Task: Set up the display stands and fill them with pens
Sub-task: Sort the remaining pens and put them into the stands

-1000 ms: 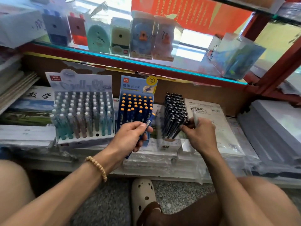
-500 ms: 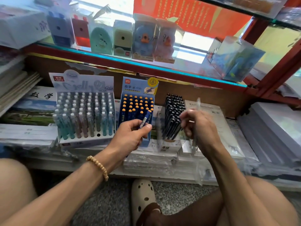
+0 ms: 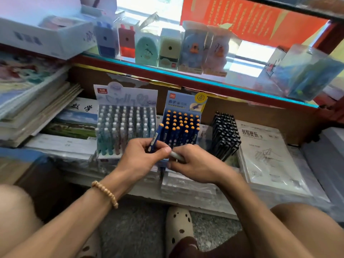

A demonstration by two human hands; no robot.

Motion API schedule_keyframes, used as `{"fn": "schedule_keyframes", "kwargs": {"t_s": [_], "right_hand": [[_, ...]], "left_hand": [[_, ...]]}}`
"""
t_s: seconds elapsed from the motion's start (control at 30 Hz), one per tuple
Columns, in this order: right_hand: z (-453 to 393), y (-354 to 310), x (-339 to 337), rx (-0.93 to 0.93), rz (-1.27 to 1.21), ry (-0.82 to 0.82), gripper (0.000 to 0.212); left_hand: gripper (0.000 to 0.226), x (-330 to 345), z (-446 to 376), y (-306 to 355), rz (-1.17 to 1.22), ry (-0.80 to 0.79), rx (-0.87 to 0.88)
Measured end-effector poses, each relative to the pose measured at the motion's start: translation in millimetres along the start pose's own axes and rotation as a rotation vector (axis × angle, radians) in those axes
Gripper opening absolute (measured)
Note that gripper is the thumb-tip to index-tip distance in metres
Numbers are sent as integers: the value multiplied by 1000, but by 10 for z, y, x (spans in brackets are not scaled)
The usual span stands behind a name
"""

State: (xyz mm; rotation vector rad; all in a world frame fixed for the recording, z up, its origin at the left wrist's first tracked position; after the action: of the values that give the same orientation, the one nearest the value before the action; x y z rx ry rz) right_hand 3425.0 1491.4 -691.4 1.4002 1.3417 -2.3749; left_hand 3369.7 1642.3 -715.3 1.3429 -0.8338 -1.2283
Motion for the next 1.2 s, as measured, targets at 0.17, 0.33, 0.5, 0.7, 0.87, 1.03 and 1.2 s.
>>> {"fn": "schedule_keyframes", "kwargs": {"t_s": [0.17, 0.33, 0.5, 0.7, 0.87, 1.03, 1.2], "right_hand": [[-54, 75, -172, -15, -375, 149, 18], [-160, 30, -158, 41, -873, 396, 7], [-310, -143, -38, -15, -927, 574, 14], [-431, -267, 41, -129, -463, 738, 11], [-511, -362, 143, -162, -247, 725, 14], [-593, -429, 253, -187, -161, 703, 18], [-701, -466, 355, -218, -63, 651, 19]], "left_hand": [[5, -346, 62, -123, -4, 157, -92], [6, -582, 160, -260, 11, 230, -187], [11, -676, 228, -324, -14, 245, -230], [31, -890, 169, -290, 253, 369, -257], [30, -962, 175, -211, 345, 296, -187], [30, -1000, 210, -208, 370, 305, -186], [27, -1000, 218, -186, 361, 321, -175]]}}
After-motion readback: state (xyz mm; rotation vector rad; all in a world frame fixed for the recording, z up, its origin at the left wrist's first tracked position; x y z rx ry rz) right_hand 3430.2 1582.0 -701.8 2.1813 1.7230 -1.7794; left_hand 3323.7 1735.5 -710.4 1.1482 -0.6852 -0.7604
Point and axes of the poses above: each hand's wrist, its own z-axis away from the middle knuckle, its own x-axis out of the palm, y = z × x, the point moved 2 cm from there along -z, towards the middle knuckle, and after that the axes turned 9 degrees about -z, right-handed, at the moved point
